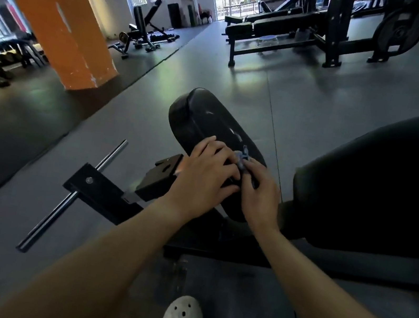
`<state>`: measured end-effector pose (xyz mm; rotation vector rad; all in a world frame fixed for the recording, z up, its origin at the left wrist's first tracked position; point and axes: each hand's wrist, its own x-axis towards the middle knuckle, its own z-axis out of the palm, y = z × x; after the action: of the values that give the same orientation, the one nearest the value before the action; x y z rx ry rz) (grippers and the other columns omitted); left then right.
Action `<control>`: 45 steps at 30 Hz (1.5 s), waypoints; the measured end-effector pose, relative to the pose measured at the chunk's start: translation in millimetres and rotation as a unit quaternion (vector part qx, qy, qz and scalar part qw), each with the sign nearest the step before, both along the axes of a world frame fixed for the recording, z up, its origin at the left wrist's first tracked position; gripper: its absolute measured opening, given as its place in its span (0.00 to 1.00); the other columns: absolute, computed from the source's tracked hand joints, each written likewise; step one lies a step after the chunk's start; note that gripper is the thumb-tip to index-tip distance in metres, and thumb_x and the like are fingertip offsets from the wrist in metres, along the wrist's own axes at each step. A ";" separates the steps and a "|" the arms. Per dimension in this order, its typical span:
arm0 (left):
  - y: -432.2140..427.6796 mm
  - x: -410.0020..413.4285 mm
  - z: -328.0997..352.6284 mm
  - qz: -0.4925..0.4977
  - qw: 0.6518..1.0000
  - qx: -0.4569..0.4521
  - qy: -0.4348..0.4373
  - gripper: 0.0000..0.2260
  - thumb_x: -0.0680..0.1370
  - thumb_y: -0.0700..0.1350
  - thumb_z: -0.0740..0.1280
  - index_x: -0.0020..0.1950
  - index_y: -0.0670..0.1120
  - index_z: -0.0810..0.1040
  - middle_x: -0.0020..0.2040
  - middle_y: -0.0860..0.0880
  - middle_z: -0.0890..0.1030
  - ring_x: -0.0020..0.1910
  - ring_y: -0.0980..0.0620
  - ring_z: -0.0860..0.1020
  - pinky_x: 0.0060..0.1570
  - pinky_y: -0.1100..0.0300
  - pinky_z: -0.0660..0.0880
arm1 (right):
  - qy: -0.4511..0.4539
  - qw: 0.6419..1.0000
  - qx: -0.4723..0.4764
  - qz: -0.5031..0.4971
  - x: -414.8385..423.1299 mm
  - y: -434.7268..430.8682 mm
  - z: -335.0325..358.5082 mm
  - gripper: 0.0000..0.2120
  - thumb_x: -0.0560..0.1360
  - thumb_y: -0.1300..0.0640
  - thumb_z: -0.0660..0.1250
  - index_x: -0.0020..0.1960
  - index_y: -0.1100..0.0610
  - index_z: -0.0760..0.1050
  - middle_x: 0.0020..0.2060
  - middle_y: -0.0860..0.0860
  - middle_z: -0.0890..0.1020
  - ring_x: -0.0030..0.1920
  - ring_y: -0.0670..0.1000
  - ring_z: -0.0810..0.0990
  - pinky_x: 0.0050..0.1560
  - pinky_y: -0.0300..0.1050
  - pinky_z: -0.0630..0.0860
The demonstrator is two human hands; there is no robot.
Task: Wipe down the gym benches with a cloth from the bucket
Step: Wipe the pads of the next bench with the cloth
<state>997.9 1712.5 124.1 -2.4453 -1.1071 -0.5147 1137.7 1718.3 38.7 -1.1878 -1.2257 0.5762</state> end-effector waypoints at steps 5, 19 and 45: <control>-1.1 2.4 -2.9 0.006 1.000 -0.012 -0.022 0.09 0.74 0.56 0.75 0.51 0.55 0.85 0.56 0.55 0.79 0.66 0.51 0.72 0.81 0.51 0.50 | -0.044 0.989 -0.141 0.007 32.6 30.8 -27.2 0.17 0.84 0.53 0.57 0.71 0.46 0.75 0.64 0.50 0.81 0.61 0.53 0.80 0.62 0.54 0.77; 2.4 1.7 -4.1 -0.008 1.000 -0.011 -0.028 0.06 0.74 0.56 0.75 0.47 0.56 0.85 0.55 0.56 0.80 0.64 0.52 0.72 0.80 0.50 0.53 | 0.028 0.987 -0.082 0.138 14.6 60.1 36.5 0.20 0.82 0.55 0.58 0.69 0.41 0.76 0.73 0.41 0.72 0.73 0.42 0.68 0.74 0.42 0.64; 4.4 -2.4 -3.2 -0.026 0.999 -0.020 -0.026 0.05 0.74 0.56 0.75 0.46 0.56 0.84 0.55 0.56 0.80 0.65 0.51 0.72 0.80 0.49 0.54 | -0.044 0.984 -0.140 0.097 33.5 50.7 13.2 0.24 0.81 0.62 0.56 0.74 0.48 0.72 0.71 0.50 0.76 0.68 0.52 0.75 0.70 0.52 0.71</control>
<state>995.5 1716.8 120.9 -2.5151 -1.0861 -0.5794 1171.2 1769.0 51.8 -1.3481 -1.3782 0.8716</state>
